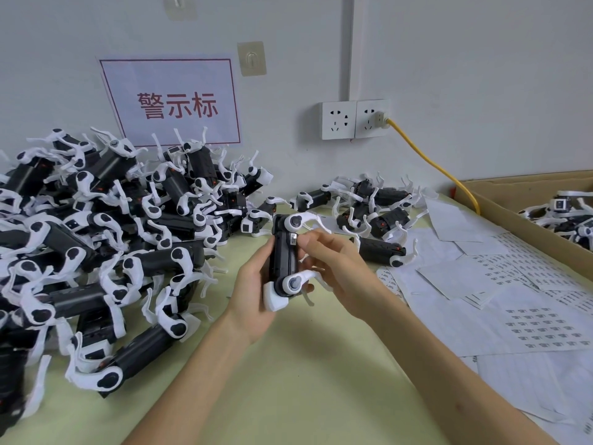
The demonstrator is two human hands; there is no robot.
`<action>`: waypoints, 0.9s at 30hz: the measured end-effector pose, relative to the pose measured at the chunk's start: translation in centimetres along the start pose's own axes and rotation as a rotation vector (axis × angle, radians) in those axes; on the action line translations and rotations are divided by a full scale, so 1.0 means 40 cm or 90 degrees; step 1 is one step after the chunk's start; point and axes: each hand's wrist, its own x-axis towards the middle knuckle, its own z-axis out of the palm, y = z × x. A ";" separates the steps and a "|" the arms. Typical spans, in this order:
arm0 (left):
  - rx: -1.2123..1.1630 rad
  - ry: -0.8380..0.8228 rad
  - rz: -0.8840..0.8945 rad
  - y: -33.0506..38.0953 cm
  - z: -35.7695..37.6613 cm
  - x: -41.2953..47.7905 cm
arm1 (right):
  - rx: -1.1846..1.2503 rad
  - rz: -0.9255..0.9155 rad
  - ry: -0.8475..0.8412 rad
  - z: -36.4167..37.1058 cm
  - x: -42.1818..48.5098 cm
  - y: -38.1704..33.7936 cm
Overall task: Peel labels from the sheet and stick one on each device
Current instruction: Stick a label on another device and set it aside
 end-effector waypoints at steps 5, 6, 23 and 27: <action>0.084 -0.023 -0.004 0.000 -0.002 -0.001 | -0.022 -0.026 -0.020 -0.006 0.002 0.006; 0.090 -0.026 -0.010 0.002 -0.006 -0.002 | -0.020 -0.028 -0.034 -0.010 0.002 0.006; 0.114 -0.046 -0.007 0.005 -0.019 0.000 | -0.018 -0.051 -0.046 -0.008 -0.002 0.011; 0.087 -0.035 -0.008 0.005 -0.023 0.001 | -0.017 -0.059 -0.070 -0.006 0.000 0.012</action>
